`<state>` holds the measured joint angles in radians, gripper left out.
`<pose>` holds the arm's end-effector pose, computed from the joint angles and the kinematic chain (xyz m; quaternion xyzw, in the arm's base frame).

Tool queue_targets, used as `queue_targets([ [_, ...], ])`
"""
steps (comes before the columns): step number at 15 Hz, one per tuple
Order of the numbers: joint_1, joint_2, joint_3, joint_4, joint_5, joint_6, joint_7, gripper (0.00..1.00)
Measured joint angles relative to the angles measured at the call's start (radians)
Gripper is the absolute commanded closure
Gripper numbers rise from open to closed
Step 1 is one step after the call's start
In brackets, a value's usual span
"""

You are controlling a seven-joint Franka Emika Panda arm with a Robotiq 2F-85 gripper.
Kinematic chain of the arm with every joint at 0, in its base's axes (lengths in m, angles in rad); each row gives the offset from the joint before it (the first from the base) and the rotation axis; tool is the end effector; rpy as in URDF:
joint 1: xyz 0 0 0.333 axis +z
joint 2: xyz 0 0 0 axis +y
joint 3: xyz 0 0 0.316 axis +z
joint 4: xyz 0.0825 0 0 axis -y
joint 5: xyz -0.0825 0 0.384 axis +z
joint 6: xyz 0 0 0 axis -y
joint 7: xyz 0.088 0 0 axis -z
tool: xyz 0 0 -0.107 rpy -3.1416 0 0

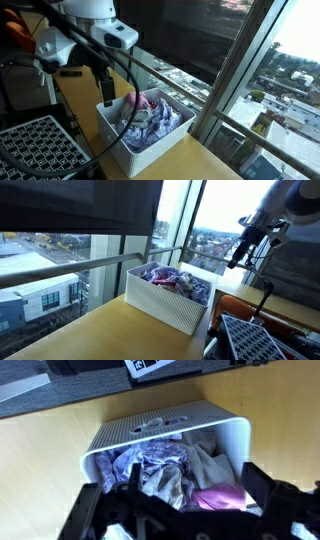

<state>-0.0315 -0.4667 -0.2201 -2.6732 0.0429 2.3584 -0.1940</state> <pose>0.3818 -0.0945 0.3942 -0.9948 0.0348 -0.0823 0.0490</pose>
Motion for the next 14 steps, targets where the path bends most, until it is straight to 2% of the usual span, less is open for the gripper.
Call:
queue_targets([
  [10,0.003,0.012,0.019,0.005,0.0,0.004,0.0,0.0],
  [14,0.042,0.08,0.047,0.064,0.016,0.095,-0.001,0.0],
])
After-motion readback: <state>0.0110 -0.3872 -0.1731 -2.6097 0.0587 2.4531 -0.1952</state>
